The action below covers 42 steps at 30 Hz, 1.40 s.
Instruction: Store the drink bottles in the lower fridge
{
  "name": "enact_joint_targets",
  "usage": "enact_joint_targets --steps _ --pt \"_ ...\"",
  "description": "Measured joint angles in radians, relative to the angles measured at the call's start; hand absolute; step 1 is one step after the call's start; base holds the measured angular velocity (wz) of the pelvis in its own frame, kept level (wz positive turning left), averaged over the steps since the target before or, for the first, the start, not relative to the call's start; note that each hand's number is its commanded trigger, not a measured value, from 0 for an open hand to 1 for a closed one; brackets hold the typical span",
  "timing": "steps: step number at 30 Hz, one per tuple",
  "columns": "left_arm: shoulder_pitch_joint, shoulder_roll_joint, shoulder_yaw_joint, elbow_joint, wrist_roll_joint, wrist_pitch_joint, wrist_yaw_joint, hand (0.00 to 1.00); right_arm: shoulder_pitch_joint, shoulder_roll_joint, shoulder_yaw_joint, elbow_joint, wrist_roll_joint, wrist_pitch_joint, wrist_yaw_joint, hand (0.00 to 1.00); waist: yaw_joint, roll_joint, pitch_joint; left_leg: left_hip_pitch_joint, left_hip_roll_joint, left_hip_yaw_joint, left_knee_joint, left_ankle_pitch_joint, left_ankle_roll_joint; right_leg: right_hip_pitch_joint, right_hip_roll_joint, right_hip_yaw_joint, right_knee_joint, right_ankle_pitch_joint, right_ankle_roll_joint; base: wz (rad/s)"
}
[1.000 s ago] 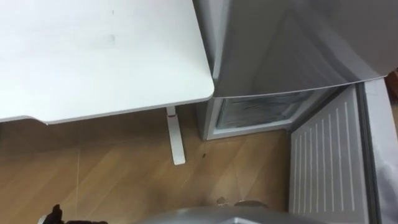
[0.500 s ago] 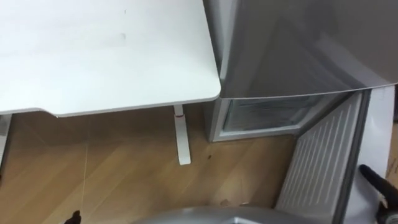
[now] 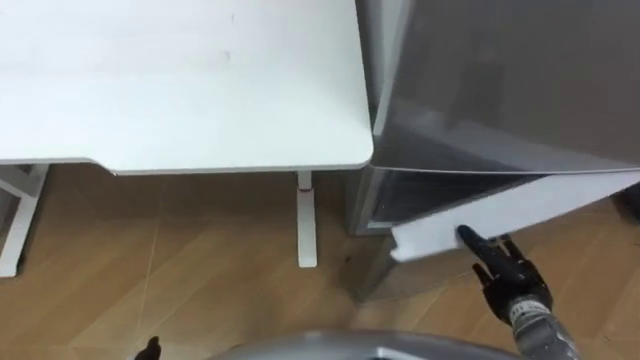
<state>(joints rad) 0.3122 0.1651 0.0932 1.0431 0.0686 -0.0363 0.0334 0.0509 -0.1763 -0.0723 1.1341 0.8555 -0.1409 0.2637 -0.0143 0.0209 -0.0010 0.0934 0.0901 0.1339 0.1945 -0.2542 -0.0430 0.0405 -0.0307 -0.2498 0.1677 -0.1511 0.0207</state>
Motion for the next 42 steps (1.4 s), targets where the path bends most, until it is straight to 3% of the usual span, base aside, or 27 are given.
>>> enact_joint_targets --steps 3,6,10,17,22,42 --pt "0.002 0.000 0.000 0.002 -0.001 -0.001 0.003 0.00 0.012 0.006 0.019 0.035 -0.003 0.036 0.020 0.00 0.012 0.002 -0.0007 0.005 -0.002 -0.004 -0.005 0.001 0.000 0.012 -0.001 0.000 -0.004 -0.001 0.001 0.02" --pt "0.003 0.000 0.000 0.003 -0.001 -0.005 0.004 0.00 0.034 0.007 0.019 0.039 -0.002 0.046 0.021 0.00 0.017 0.004 0.0042 0.004 -0.003 -0.005 -0.005 0.001 0.000 0.012 -0.002 0.000 -0.004 -0.001 0.002 0.00" --pt "-0.001 0.000 0.000 0.020 -0.021 -0.007 0.005 0.00 0.055 0.006 0.022 0.039 0.000 0.055 0.020 0.00 0.017 -0.004 0.0052 0.004 -0.003 -0.005 -0.006 0.001 0.000 0.014 -0.001 0.001 -0.011 -0.001 0.002 0.00" --pt "-0.006 0.000 0.000 0.031 -0.037 -0.009 0.009 0.00 0.054 0.014 0.024 0.040 -0.003 0.056 0.021 0.00 0.020 -0.025 0.0069 0.005 -0.003 -0.007 -0.003 0.001 0.000 0.013 -0.002 0.000 -0.014 -0.002 0.002 0.01" --pt "-0.012 -0.001 0.004 0.053 -0.035 -0.009 0.024 0.00 0.050 0.015 0.022 0.045 -0.032 0.056 0.020 0.00 0.023 -0.028 0.0040 0.004 -0.003 -0.006 0.001 0.001 0.000 0.014 -0.001 -0.001 -0.013 -0.002 0.002 0.00" --pt "-0.027 -0.006 0.061 0.095 -0.035 -0.010 0.024 0.00 0.062 0.019 0.051 0.198 -0.222 0.077 0.020 0.00 0.049 -0.042 0.0087 0.006 -0.003 -0.003 -0.005 0.001 0.000 0.012 -0.001 0.004 -0.014 -0.001 0.002 0.00"
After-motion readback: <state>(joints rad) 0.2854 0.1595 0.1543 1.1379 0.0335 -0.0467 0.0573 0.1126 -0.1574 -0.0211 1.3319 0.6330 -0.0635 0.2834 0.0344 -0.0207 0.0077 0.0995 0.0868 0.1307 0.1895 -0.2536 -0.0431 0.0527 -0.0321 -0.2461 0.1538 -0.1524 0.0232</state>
